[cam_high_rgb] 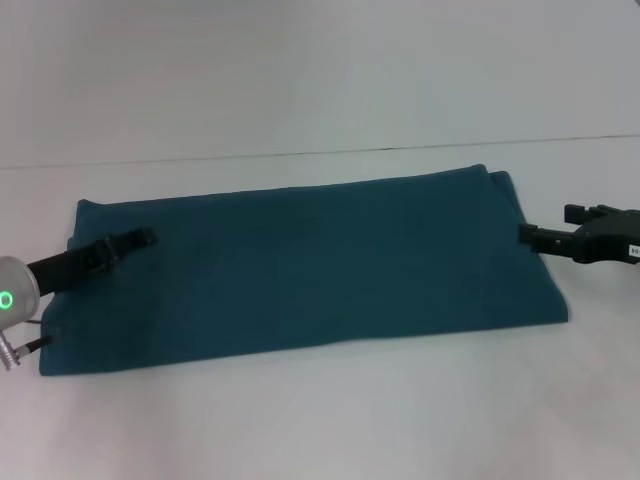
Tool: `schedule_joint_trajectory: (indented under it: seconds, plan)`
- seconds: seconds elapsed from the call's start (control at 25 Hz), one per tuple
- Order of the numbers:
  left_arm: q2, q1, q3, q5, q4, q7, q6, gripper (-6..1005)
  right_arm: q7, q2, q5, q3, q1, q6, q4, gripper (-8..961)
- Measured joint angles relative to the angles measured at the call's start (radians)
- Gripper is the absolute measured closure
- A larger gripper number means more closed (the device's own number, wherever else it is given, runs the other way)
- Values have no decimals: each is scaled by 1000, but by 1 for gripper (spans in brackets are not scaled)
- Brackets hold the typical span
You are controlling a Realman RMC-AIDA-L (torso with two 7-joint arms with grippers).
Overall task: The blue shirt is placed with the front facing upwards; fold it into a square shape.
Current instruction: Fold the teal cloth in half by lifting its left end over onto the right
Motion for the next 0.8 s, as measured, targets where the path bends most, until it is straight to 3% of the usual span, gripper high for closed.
schedule_joint_trajectory:
  seconds: [0.8]
  plan:
    - [0, 12, -10, 6, -34, 30, -96, 126, -2, 0, -2, -2, 0, 1, 7, 38]
